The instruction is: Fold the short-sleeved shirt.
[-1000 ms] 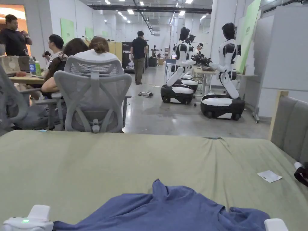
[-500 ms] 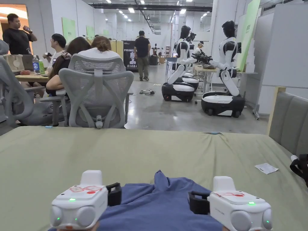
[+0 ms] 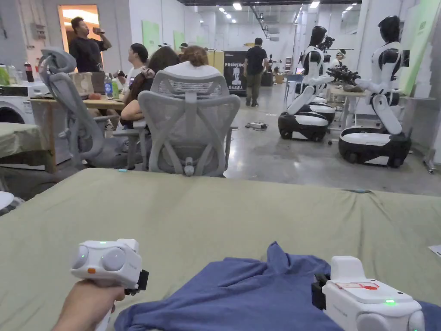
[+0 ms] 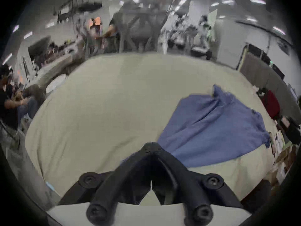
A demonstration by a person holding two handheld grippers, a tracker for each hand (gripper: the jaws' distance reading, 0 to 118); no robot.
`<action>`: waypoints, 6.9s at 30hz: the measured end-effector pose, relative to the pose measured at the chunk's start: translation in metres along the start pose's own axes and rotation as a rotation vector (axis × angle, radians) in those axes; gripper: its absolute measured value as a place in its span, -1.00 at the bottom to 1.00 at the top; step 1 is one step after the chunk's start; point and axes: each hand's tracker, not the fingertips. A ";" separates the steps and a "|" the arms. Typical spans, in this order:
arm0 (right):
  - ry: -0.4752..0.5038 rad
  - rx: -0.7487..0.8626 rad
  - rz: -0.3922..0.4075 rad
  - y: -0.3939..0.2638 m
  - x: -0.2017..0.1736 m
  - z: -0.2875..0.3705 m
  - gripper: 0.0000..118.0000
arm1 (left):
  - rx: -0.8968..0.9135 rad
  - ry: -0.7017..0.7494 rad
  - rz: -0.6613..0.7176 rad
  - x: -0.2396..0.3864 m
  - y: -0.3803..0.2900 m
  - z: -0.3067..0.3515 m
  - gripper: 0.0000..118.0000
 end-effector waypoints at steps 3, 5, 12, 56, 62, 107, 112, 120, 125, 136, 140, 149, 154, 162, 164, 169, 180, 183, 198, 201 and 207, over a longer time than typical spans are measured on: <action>0.014 -0.025 0.002 -0.005 -0.001 -0.012 -1.00 | -0.070 -0.033 0.065 -0.026 -0.009 -0.017 -1.00; 0.013 -0.040 0.004 -0.008 -0.001 -0.018 -1.00 | -0.084 -0.092 0.074 -0.030 -0.016 -0.025 -0.74; 0.008 -0.079 0.021 -0.015 0.002 -0.034 -1.00 | -0.108 -0.067 0.113 -0.027 -0.022 -0.065 -0.12; -0.118 -0.149 0.126 0.067 0.111 -0.131 -0.95 | 0.113 0.029 -0.045 0.009 -0.039 -0.051 -1.00; -0.152 -0.088 0.081 0.076 0.097 -0.070 -0.95 | 0.228 0.043 -0.054 0.033 0.004 -0.035 -1.00; -0.361 0.336 -0.019 0.302 0.226 -0.074 -0.95 | 0.649 0.202 -0.120 0.125 0.328 0.046 -1.00; -0.363 0.299 -0.010 0.278 0.218 -0.042 -0.95 | 0.640 0.177 -0.107 0.126 0.288 0.067 -1.00; -0.330 0.153 -0.105 0.161 0.191 0.049 -0.95 | 0.488 0.071 -0.106 0.096 0.142 0.101 -1.00; -0.291 -0.006 -0.060 0.031 0.160 0.065 -0.95 | 0.345 0.079 -0.158 0.075 0.011 0.067 -1.00; -0.298 -0.183 -0.162 -0.157 0.130 0.049 -0.40 | 0.236 0.059 -0.057 0.045 -0.157 -0.012 -0.38; -0.274 -0.062 -0.196 -0.123 0.112 0.066 0.75 | 0.417 0.095 -0.044 0.066 -0.149 0.028 0.46; -0.190 0.088 -0.023 -0.080 0.042 0.078 -0.99 | 0.533 0.009 -0.207 0.143 -0.139 0.060 -1.00; -0.153 0.048 -0.020 -0.076 0.043 0.080 -1.00 | 0.403 -0.047 -0.186 0.126 -0.117 0.061 -1.00; -0.149 -0.019 -0.028 -0.082 0.062 0.072 -1.00 | 0.028 -0.056 -0.049 0.040 -0.084 0.017 -1.00; -0.159 -0.030 -0.037 -0.087 0.070 0.070 -1.00 | 0.017 -0.111 -0.022 0.037 -0.087 0.013 -0.79; -0.188 -0.074 -0.042 -0.096 0.090 0.068 -1.00 | -0.011 -0.090 -0.045 0.045 -0.100 -0.013 0.69; -0.284 -0.137 -0.090 -0.127 0.141 0.095 -1.00 | 0.092 -0.113 -0.069 0.057 -0.107 0.005 -0.95; -0.238 -0.205 -0.112 -0.142 0.147 0.082 0.17 | 0.110 -0.110 -0.077 0.061 -0.108 0.014 -0.95; -0.155 -0.114 -0.223 -0.154 0.153 0.069 -0.95 | 0.092 -0.165 -0.025 0.049 -0.107 0.033 -0.95; -0.171 -0.064 -0.183 -0.131 0.160 0.076 -0.95 | 0.082 -0.185 -0.015 0.045 -0.088 0.036 -0.95; -0.212 -0.043 -0.143 -0.059 0.176 0.043 -0.95 | 0.101 -0.193 -0.015 0.066 -0.014 0.022 -0.95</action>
